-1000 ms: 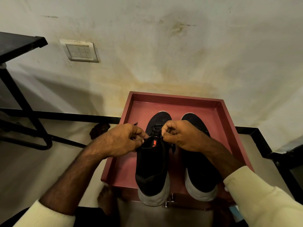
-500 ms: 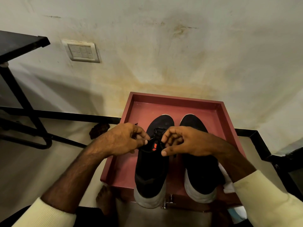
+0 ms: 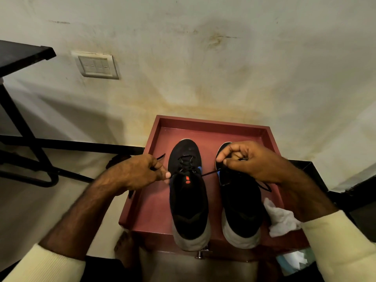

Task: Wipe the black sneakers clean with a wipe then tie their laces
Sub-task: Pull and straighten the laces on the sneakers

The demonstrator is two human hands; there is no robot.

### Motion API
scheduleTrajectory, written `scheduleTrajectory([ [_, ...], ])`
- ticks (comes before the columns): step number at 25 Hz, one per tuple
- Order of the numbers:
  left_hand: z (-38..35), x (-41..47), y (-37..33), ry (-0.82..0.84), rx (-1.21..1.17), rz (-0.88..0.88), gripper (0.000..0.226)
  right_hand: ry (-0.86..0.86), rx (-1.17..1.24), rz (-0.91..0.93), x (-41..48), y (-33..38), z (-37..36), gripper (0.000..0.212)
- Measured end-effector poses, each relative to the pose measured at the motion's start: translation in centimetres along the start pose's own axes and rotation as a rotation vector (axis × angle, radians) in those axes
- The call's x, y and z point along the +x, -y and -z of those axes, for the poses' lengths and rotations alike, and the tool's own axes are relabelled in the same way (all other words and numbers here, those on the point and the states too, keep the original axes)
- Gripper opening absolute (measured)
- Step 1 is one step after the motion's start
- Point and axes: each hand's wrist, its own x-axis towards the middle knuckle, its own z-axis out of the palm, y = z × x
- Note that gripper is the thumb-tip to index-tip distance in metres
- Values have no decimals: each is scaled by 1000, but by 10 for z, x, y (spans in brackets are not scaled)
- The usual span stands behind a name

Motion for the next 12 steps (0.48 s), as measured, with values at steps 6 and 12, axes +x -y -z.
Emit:
scheduleTrajectory([
  [6,3,-6,-13,-62,80,-56,23,-64,-112,-32,-20,9,14,12],
  [12,12,-7,-15,-239,90,-120,32,-337,-370,64,-21,3,13,10],
])
